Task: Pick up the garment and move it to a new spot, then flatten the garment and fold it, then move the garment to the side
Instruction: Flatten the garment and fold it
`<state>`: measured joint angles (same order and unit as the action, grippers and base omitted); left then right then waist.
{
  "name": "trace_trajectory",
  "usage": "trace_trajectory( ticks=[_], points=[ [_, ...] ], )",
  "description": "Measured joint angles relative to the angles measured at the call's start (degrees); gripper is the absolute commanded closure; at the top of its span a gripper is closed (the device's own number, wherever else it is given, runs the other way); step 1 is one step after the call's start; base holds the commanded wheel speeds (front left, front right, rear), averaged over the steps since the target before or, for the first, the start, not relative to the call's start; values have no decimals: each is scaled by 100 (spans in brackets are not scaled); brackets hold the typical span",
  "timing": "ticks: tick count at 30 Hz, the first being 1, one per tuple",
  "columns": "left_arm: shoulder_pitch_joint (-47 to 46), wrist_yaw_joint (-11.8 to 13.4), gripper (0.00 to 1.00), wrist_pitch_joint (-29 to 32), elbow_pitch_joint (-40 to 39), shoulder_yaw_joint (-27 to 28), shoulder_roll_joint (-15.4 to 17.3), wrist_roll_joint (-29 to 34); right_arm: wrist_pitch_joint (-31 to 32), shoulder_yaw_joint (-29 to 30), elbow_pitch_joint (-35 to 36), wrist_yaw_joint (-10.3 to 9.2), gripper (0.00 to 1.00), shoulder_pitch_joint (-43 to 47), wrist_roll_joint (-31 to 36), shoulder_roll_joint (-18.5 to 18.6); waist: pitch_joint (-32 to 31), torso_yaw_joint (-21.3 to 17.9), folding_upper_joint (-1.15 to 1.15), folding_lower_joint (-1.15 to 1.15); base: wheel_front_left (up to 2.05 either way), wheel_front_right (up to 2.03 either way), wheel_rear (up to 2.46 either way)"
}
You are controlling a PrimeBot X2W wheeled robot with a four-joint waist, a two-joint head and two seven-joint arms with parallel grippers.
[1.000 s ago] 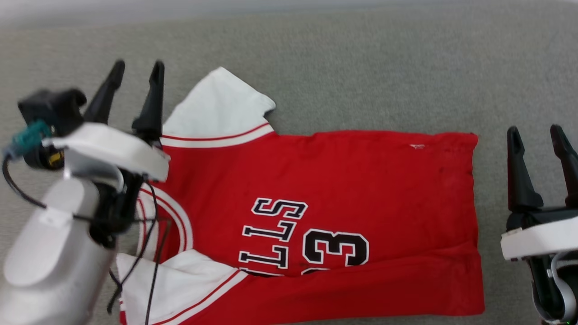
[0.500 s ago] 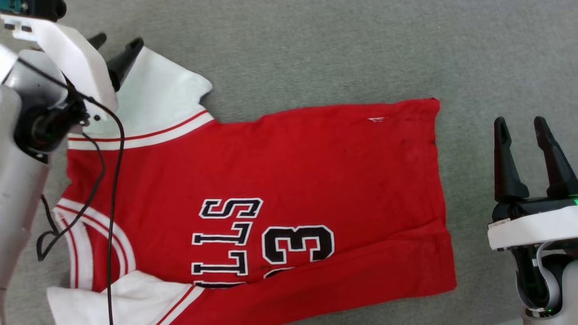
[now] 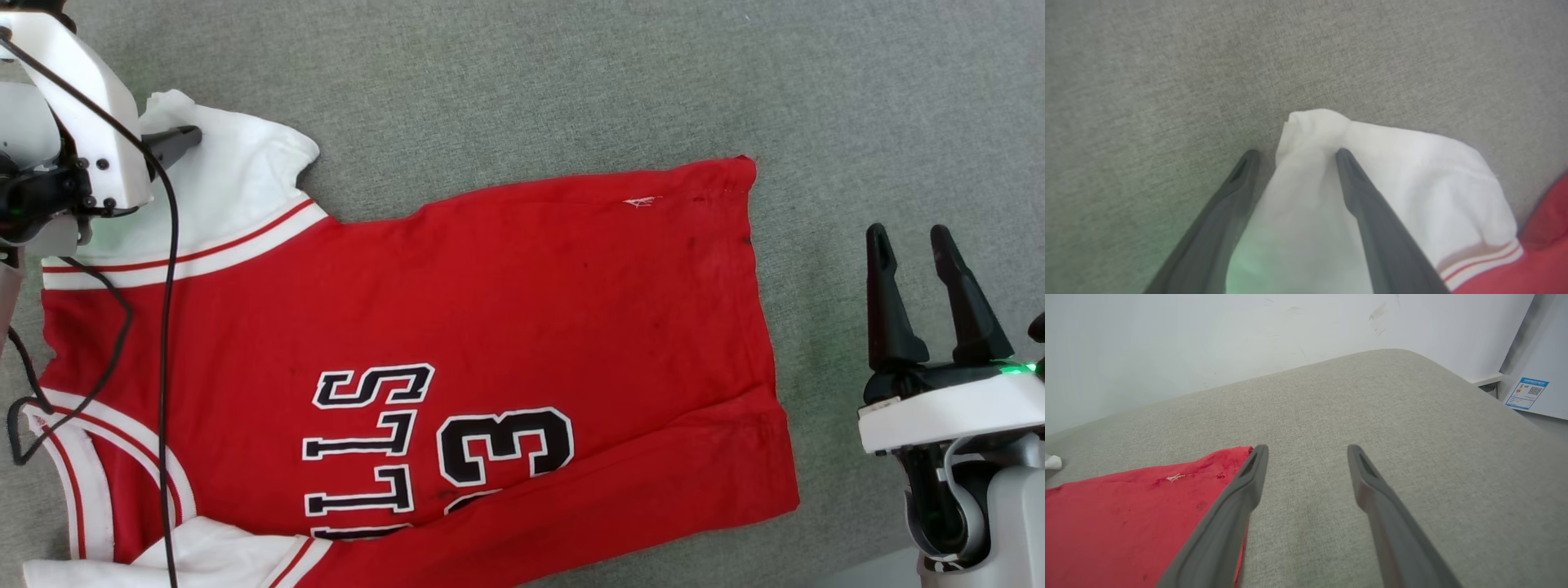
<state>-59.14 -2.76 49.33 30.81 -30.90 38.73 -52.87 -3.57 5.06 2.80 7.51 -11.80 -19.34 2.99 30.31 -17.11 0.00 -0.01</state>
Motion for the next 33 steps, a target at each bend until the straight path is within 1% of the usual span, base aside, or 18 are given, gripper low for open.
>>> trace_trajectory(
  ticks=[1, 3, 6, 7, 10, 13, 17, 21, 28, 29, 30, 31, 33],
  points=[
    [-2, 14, 100, 41, 2, 1, -18, -35, 9, -12, -21, 0, 0, -10, -24, 0, 8, -7, 0, 0, 0, 0, 0],
    [-2, 31, 100, 37, 22, -1, -23, -35, 3, -30, -71, 0, 0, -85, -165, 0, 16, -11, 0, 0, 0, 0, 0],
    [52, 32, 100, -241, 65, 15, -154, -32, 164, -94, -236, 0, 0, -252, -288, -4, -2, 18, 0, -1, 0, 0, 0],
    [87, 31, 100, -591, 127, 29, -264, 29, 527, -193, -544, 0, 0, -502, -439, 51, -67, 66, 0, 0, 0, 0, 0],
    [82, 79, 100, -1022, 170, 109, -445, 73, 797, -245, -857, -1, 0, -890, -623, 312, -133, 172, 0, 0, 0, 0, 0],
    [43, 81, 100, -1262, 164, 151, -677, 52, 1215, -372, -1263, -1, 0, -1220, -761, 556, -186, 333, 0, 0, 0, 0, 0],
    [-134, 38, 100, -1481, 2, 140, -834, 87, 1959, -569, -1686, -1, 0, -1623, -889, 961, -210, 615, 0, 0, 0, 0, 0],
    [-211, -26, 100, -1604, -238, 92, -922, 130, 2729, -854, -1880, -1, 0, -1997, -982, 1291, -182, 891, 0, 1, 0, 0, 0],
    [-210, -69, 100, -1727, -558, 63, -994, 119, 4152, -1314, -2131, -3, 0, -2425, -1083, 1728, -87, 1242, 0, 1, 0, 0, 0],
    [-200, -76, 100, -1739, -586, 56, -1002, 119, 4363, -1344, -2148, -3, 13, -2476, -1113, 1790, -73, 1277, 0, 0, 0, 0, 0],
    [-176, -77, 100, -1762, -611, 54, -1002, 118, 4563, -1341, -2181, -4, 82, -2518, -1151, 1820, -61, 1308, 0, 0, 0, 0, 0],
    [-152, -78, 100, -1778, -636, 49, -1002, 116, 4737, -1339, -2185, -4, 100, -2564, -1166, 1855, -51, 1337, 0, 0, 0, 0, 0],
    [-99, -77, 100, -1850, -659, 52, -1010, 112, 4916, -1301, -2156, -4, 100, -2591, -1184, 1881, -35, 1392, 0, 0, 0, 0, 0]
  ],
)
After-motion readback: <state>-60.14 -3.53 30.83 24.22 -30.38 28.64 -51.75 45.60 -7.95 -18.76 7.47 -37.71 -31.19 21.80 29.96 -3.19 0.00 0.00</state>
